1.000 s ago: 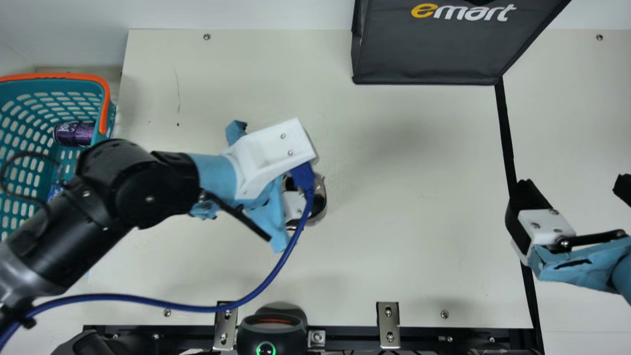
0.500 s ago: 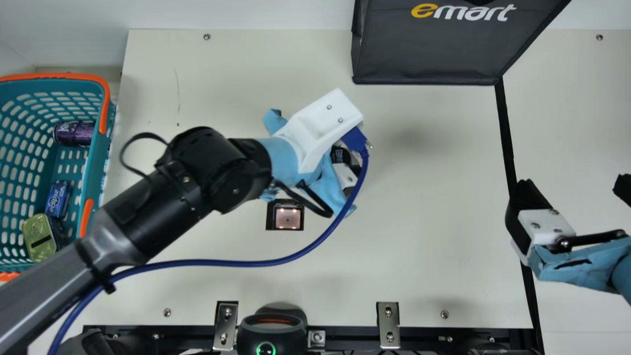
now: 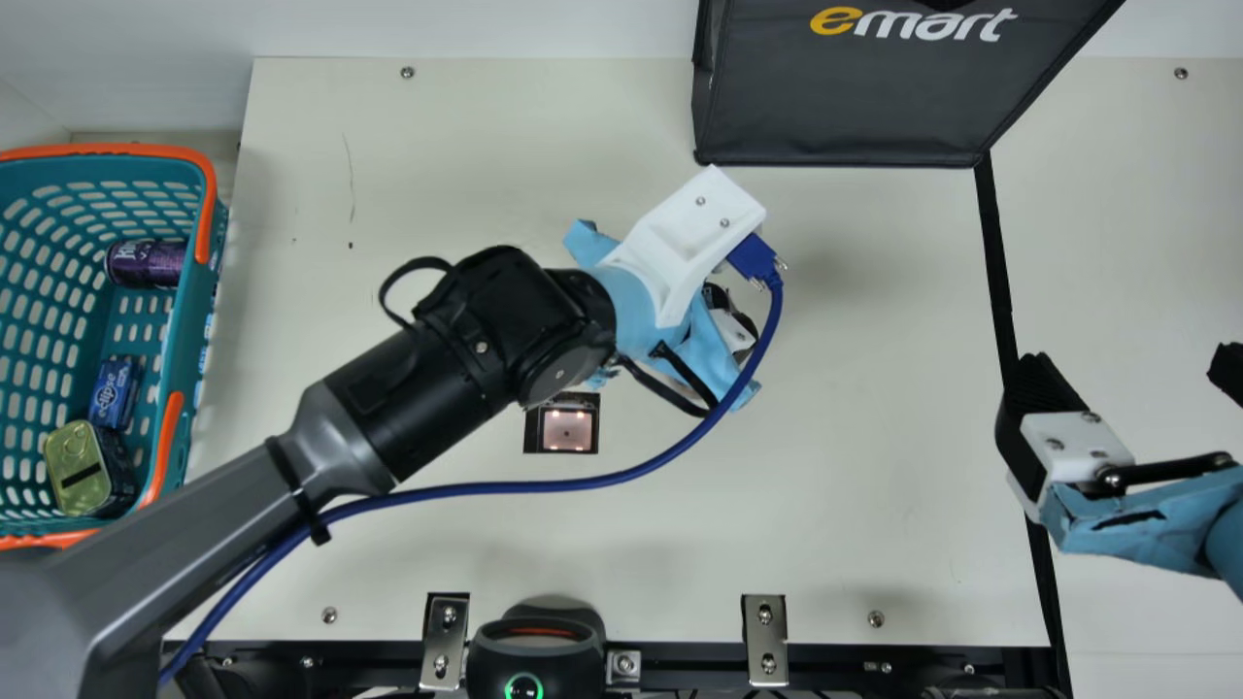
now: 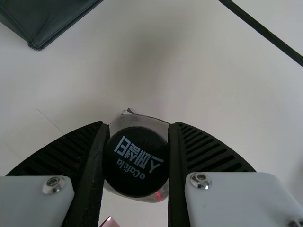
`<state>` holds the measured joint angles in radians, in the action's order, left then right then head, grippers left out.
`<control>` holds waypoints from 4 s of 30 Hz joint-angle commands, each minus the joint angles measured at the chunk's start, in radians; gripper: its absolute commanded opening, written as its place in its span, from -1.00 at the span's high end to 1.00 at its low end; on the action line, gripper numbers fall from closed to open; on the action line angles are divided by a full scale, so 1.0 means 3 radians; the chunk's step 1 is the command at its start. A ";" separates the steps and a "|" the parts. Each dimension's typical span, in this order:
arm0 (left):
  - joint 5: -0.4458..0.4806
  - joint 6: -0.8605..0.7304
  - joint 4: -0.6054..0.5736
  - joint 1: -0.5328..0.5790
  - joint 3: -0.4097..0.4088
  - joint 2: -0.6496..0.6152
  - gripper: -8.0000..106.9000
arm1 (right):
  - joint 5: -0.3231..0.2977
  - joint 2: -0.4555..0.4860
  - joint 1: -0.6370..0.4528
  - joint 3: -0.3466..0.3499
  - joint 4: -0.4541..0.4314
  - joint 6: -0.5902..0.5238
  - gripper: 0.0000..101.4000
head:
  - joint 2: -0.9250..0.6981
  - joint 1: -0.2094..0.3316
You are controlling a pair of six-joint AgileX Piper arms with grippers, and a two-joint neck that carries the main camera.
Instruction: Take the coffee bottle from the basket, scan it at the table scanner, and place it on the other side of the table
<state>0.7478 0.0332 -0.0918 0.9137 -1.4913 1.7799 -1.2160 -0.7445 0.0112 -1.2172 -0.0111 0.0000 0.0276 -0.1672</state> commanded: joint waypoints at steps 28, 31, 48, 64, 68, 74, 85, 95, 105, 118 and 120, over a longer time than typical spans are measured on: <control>-0.0207 0.0101 -0.0658 -0.0345 0.0400 -0.0601 -0.71 | 0.0000 0.0000 0.0000 0.0000 0.0000 0.0000 -0.87 | 0.0000 0.0097; -0.0229 0.0023 -0.0833 -0.0487 0.0578 -0.0836 -0.71 | 0.0000 0.0000 0.0000 0.0000 0.0000 0.0000 -0.87 | 0.0000 0.0097; 0.0188 -0.0402 -0.1459 -0.1695 0.1467 -0.2318 -0.71 | -0.0003 0.0000 0.0000 0.0000 0.0000 0.0000 -0.87 | 0.0000 0.0097; 0.0746 -0.0182 -0.0458 -0.2556 0.1592 -0.3242 -0.71 | -0.0003 0.0000 0.0000 0.0000 0.0000 0.0000 -0.87 | 0.0000 0.0097; 0.0833 -0.0140 -0.0160 -0.2627 0.1602 -0.3377 -0.71 | -0.0003 0.0000 0.0000 0.0000 0.0000 0.0000 -0.87 | 0.0000 0.0097; 0.0849 -0.0111 -0.0004 -0.2667 0.1619 -0.3433 -0.71 | -0.0003 0.0000 0.0000 0.0000 0.0000 0.0000 -0.87 | 0.0000 0.0097; 0.0857 -0.0111 0.0020 -0.2667 0.1619 -0.3433 -0.71 | -0.0013 -0.0134 0.0327 0.0101 0.0200 -0.0180 -0.87 | 0.0000 0.0097; 0.0857 -0.0111 0.0020 -0.2667 0.1619 -0.3433 -0.71 | -0.0013 -0.0333 0.0735 0.0381 0.0717 -0.0645 -0.87 | 0.0000 0.0097; 0.0857 -0.0111 0.0020 -0.2667 0.1619 -0.3433 -0.71 | 0.0124 -0.0683 0.0631 0.0475 0.1078 -0.0924 -0.87 | 0.0000 0.0097; 0.0857 -0.0111 0.0020 -0.2667 0.1619 -0.3433 -0.71 | 0.0850 -0.1317 0.1120 0.0548 0.0925 -0.0472 -0.87 | 0.0000 0.0097; 0.0857 -0.0111 0.0020 -0.2667 0.1619 -0.3433 -0.71 | 0.0948 -0.1393 0.1183 0.0543 0.0875 -0.0382 -0.87 | 0.0000 0.0097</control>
<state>1.0050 0.0000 -0.0858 0.1138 -1.0056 0.7499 -0.9542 -1.1495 0.3566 -1.0538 0.2623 -0.1328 0.0291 -0.1687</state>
